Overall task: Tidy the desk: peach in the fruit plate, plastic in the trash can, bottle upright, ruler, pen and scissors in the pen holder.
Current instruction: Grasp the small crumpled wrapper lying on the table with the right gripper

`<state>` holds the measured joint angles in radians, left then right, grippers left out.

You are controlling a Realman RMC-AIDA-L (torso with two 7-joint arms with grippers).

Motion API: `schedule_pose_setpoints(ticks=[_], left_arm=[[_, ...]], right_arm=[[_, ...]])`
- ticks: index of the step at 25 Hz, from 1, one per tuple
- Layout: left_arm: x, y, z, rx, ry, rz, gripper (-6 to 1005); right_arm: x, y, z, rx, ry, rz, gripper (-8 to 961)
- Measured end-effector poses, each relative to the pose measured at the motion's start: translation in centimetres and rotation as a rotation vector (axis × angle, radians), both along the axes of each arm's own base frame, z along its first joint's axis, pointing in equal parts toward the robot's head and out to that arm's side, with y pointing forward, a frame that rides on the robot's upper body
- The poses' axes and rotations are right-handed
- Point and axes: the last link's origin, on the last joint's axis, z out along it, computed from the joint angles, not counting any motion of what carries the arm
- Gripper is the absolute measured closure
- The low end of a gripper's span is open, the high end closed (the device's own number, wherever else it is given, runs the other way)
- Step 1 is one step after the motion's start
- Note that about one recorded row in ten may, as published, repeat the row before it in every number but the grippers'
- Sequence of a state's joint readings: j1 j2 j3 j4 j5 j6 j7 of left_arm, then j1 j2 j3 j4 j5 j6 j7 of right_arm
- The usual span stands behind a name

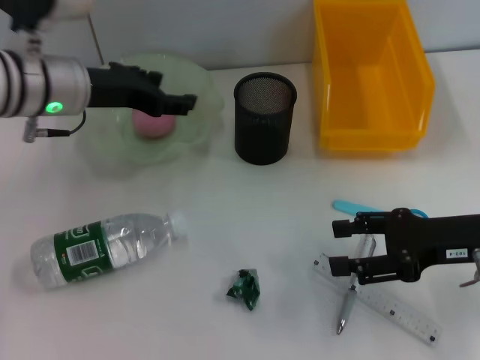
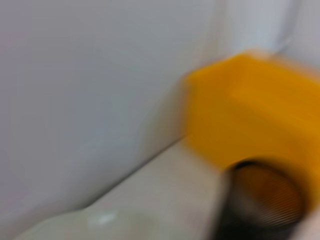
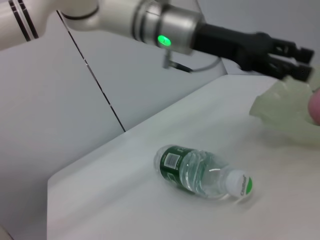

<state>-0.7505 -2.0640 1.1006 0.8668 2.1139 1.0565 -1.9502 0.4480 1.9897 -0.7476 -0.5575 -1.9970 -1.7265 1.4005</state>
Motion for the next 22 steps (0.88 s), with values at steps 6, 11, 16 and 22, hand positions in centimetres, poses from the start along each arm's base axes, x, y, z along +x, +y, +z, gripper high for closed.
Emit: schedule_pose_setpoints(ticks=[6,11,16,22], left_arm=[[1.1,-4.3,2.6,-0.175,-0.190,-0.100,216],[-0.5,-7.5,1.2,-0.327,-0.263,-0.155,217],[-2.4,-9.8,-1.5,-0.406,-0.317,-0.238,218],[-3.7,-11.2,-3.2,-0.395,-0.332,-0.340,219]], right_arm=[[-0.3,0.4,0.6,0.017,-0.009,0.025,165],[-0.7,0.9,1.7,0.024,-0.031,0.043,165],[-2.1,1.5,3.8,-0.028,-0.064,0.066,165],[-6.6,3.0,6.7,-0.193,-0.188,0.160,165]])
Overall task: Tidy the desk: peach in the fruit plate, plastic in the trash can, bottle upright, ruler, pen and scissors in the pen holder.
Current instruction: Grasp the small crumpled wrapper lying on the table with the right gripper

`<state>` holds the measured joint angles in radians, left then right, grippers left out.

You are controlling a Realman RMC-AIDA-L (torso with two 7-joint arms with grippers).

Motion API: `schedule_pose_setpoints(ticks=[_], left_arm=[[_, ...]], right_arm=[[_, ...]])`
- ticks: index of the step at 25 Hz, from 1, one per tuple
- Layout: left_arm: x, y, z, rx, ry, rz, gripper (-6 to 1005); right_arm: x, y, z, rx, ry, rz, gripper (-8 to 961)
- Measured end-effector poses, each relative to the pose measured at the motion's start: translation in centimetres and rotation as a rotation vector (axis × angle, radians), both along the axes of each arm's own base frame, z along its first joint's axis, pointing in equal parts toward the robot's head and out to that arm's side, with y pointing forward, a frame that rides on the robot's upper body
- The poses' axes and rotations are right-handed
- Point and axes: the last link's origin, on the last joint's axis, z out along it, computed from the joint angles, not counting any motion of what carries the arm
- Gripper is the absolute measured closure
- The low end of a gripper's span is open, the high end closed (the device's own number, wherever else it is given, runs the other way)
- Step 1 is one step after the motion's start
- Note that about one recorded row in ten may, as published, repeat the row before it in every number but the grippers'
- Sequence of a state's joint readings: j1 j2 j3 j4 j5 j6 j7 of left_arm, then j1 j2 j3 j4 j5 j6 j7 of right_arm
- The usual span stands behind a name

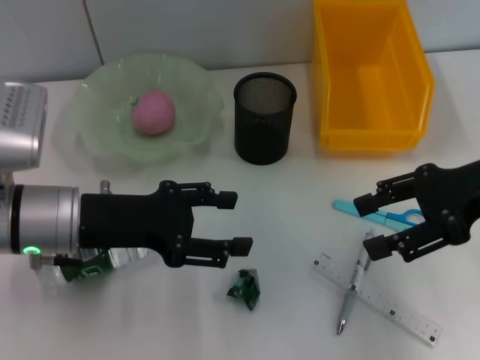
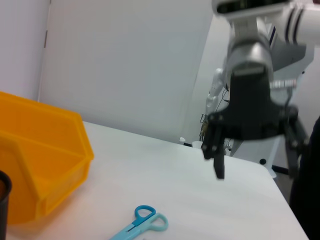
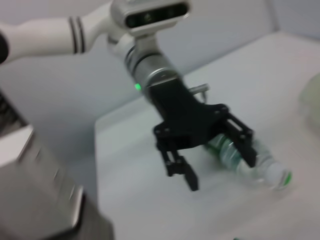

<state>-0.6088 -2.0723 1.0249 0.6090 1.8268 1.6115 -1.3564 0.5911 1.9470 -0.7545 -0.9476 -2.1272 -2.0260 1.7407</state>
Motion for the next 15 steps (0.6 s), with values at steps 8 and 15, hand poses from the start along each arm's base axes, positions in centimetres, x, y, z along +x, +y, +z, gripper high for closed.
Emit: schedule_pose_setpoints(ticks=[8,15], left_arm=[[-1.3,-0.3,0.1,0.082,0.007,-0.051,221],[-1.4,-0.2,0.3,0.094,0.007,-0.062,222]], right_arm=[[-3.7,2.2,-0.3,-0.090,-0.178,0.125,166],[-5.3,2.5,-1.7,-0.157,-0.247,0.191,166]])
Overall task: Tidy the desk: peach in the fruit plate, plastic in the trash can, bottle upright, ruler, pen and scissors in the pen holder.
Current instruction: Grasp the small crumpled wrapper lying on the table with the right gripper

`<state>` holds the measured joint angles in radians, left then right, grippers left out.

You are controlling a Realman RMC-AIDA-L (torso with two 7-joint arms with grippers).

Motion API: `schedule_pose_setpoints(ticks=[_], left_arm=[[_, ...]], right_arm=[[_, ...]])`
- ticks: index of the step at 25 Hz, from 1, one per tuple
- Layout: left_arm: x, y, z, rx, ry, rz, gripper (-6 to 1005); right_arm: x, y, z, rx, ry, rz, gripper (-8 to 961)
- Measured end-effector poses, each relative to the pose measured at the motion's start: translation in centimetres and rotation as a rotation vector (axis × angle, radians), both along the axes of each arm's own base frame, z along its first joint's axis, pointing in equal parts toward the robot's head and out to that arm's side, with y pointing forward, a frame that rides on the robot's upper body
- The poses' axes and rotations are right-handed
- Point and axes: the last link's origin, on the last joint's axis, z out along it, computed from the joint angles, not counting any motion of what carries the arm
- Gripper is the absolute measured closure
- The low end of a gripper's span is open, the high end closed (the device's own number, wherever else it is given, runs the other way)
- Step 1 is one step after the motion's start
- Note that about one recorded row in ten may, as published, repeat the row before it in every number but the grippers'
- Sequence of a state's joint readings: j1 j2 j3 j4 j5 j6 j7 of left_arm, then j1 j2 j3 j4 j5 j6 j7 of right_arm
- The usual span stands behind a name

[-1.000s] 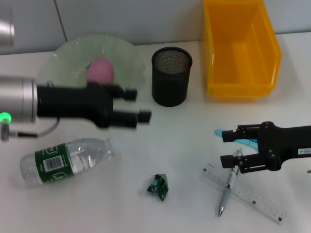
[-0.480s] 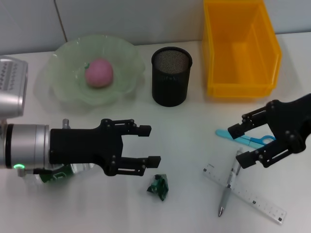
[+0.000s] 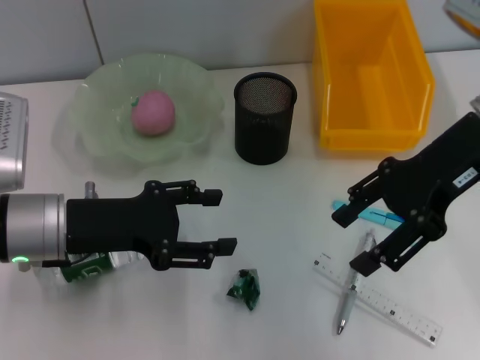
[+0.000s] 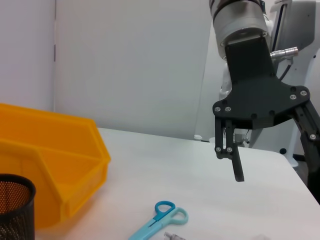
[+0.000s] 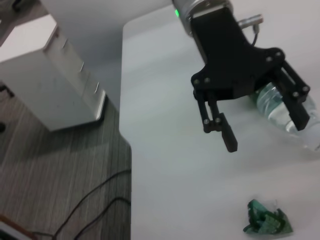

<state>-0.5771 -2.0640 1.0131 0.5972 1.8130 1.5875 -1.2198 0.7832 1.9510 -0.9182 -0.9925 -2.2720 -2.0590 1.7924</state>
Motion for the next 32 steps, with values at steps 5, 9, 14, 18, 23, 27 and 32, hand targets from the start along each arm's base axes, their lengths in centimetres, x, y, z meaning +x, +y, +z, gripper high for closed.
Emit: schedule_pose_setpoints(ticks=[5,9,14,18,23,27,32], left_arm=[[-0.9,-0.6,0.2,0.017,0.007,-0.018,222],[-2.4,-1.6,0.3,0.047,0.018,-0.024,222],[-3.2,-2.1,0.6,0.048,0.028,-0.013,222],[-3.8,-2.5,0.6,0.052,0.040,-0.012,222],[-4.0,-2.6,0.7,0.050,0.042,-0.009,222],[-4.1,-2.7,0.6,0.045,0.044,-0.009,222],[-4.1,-2.9,0.4,0.034,0.046,-0.008,222]], right_arm=[[-0.6,0.1,-1.8,-0.011,-0.031,0.043,165],[-0.9,0.2,-3.3,-0.011,-0.047,0.075,165],[-1.2,0.3,-5.8,0.006,-0.064,0.137,165],[-1.2,0.4,-7.9,0.025,-0.073,0.184,165],[-1.3,0.8,-9.9,0.034,-0.100,0.231,165],[-1.4,1.1,-11.0,0.049,-0.109,0.262,165],[-2.0,1.3,-12.3,0.056,-0.103,0.290,165]])
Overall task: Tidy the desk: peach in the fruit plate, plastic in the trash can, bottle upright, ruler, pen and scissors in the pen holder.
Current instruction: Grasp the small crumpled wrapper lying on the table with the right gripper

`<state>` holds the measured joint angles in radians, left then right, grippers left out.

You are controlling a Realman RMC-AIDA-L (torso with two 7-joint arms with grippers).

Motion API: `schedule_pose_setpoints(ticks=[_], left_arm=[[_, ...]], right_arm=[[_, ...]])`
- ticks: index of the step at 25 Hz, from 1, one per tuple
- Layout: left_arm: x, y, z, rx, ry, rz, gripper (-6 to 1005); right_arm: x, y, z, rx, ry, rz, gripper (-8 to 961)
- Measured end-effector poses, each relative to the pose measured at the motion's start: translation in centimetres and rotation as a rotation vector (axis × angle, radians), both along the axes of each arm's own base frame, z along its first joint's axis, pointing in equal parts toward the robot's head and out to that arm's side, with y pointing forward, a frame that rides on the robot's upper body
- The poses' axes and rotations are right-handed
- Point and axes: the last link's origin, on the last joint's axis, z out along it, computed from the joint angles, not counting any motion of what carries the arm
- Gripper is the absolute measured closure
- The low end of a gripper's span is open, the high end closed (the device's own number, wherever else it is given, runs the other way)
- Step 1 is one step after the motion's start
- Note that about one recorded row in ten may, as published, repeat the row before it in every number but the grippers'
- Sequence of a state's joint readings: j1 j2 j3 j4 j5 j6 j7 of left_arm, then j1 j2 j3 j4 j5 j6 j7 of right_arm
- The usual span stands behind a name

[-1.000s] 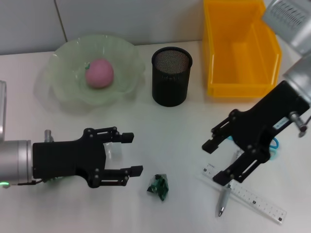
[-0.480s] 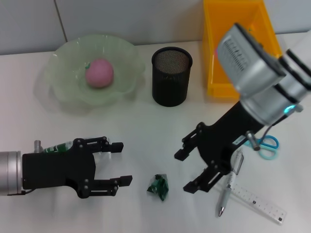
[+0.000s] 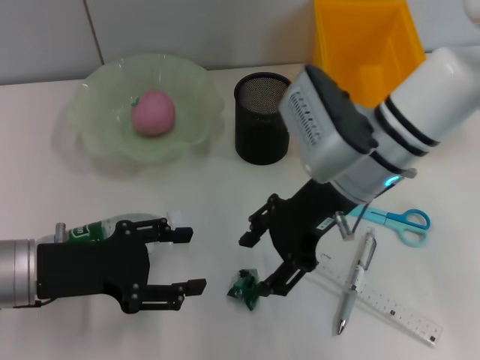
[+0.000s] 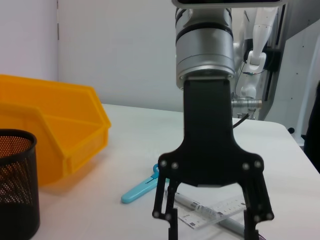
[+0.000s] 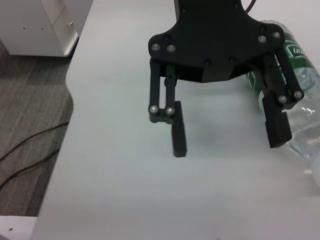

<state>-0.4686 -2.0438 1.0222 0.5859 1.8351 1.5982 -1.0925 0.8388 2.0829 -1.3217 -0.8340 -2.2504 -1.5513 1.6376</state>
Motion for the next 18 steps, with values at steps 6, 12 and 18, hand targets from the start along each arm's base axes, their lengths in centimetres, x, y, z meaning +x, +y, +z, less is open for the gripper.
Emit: schedule_pose_setpoints(ticks=[6,12,18], left_arm=[[0.2,0.1,-0.1,-0.002,-0.002,-0.008,222],[0.3,0.1,-0.2,-0.003,-0.003,-0.011,222],[0.4,0.1,-0.2,-0.005,-0.005,-0.007,222]], right_arm=[[0.0,0.0,-1.6,-0.008,-0.018,0.025,166],[0.2,-0.3,-2.8,-0.010,-0.008,0.048,166],[0.5,-0.2,-3.3,-0.002,-0.019,0.056,166]])
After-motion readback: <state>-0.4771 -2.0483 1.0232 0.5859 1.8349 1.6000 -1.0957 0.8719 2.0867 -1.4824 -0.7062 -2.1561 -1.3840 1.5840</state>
